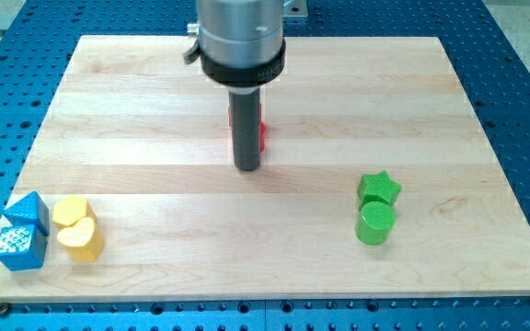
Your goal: Push both the green blocks into the red blocks
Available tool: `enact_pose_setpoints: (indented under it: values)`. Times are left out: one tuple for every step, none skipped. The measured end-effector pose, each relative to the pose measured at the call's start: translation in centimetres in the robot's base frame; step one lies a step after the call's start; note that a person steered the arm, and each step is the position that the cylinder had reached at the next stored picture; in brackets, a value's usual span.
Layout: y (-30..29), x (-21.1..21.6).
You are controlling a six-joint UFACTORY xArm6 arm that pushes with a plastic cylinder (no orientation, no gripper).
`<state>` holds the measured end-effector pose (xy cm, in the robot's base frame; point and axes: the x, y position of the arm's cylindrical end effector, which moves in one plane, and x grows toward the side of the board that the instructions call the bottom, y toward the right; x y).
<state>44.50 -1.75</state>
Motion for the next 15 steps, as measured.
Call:
enact_pose_setpoints:
  values:
    - [3.0, 0.2]
    - [14.9, -1.4]
    - [22.3, 4.2]
    - [19.0, 6.6]
    - [14.8, 6.6]
    - [15.5, 6.9]
    - [20.7, 8.6]
    - [21.9, 15.7]
    - [16.4, 14.7]
    - [16.0, 9.8]
    - [12.9, 6.3]
    - [10.7, 5.1]
    - [2.3, 4.2]
    - [3.6, 6.1]
    - [-0.1, 7.6]
